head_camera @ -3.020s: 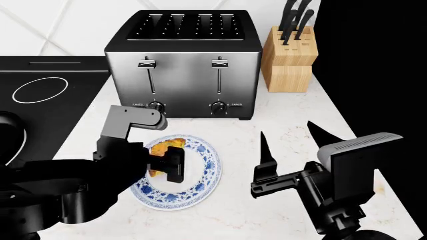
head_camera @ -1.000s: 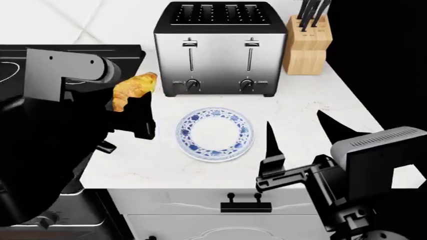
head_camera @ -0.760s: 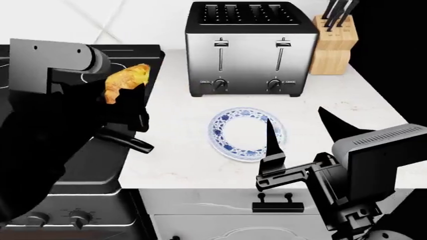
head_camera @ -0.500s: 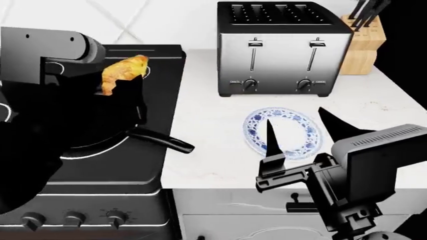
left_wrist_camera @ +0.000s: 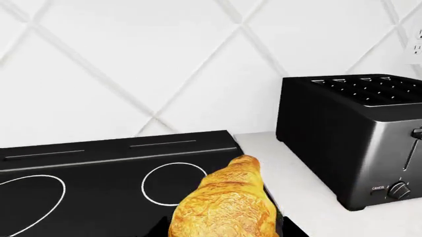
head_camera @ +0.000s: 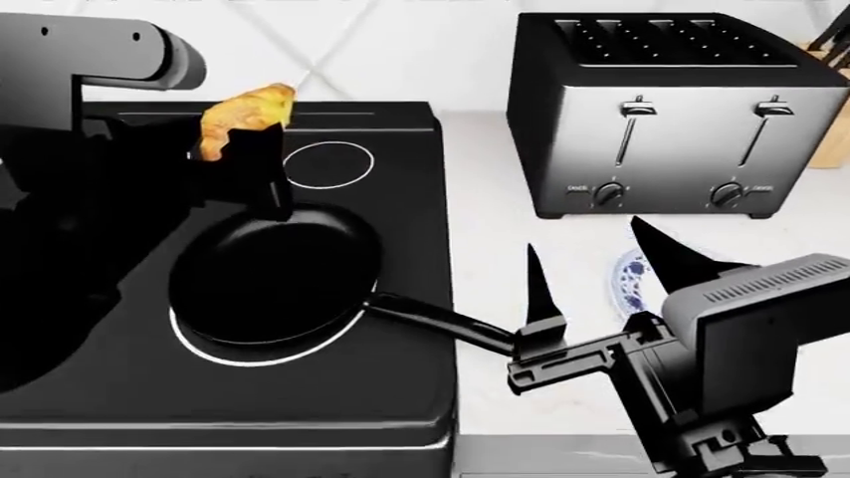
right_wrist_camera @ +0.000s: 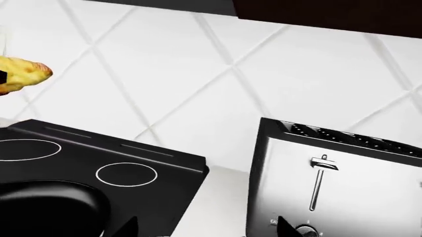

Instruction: Pick the croissant and place it on the pan. Then turn on the stove to warm the croissant.

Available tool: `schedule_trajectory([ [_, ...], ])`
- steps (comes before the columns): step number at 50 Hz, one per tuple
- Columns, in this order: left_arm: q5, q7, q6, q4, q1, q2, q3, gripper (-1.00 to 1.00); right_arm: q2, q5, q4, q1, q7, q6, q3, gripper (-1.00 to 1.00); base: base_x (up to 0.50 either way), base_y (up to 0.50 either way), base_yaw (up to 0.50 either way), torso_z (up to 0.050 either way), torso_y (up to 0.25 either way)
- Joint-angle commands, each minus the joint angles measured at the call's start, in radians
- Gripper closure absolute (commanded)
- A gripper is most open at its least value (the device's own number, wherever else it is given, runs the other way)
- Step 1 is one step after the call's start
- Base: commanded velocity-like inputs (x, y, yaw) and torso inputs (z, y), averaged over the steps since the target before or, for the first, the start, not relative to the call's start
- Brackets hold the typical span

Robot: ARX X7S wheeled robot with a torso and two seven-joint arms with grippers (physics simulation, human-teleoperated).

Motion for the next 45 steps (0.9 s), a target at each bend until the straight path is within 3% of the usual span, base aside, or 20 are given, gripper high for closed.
schedule_trajectory([
  [1, 0.027, 0.022, 0.005, -0.023, -0.02, 0.009, 0.026, 1.0, 0.013, 0.009, -0.005, -0.005, 0.007, -0.022, -0.006, -1.0, 0.41, 0.34, 0.0, 0.0, 0.0],
  [17, 0.06, 0.053, 0.019, -0.046, 0.012, 0.02, 0.05, 1.0, 0.033, 0.053, -0.017, -0.006, 0.031, -0.047, 0.008, -1.0, 0.08, 0.06, 0.0, 0.0, 0.001],
  [27, 0.187, 0.151, 0.046, -0.124, 0.035, 0.032, 0.093, 1.0, 0.05, 0.064, -0.018, -0.013, 0.045, -0.066, 0.008, -1.0, 0.0, 0.0, 0.0, 0.0, 0.0],
  [45, 0.282, 0.227, 0.094, -0.158, 0.151, 0.031, 0.14, 1.0, 0.075, 0.073, -0.012, -0.03, 0.062, -0.104, -0.001, -1.0, 0.0, 0.0, 0.0, 0.0, 0.001],
])
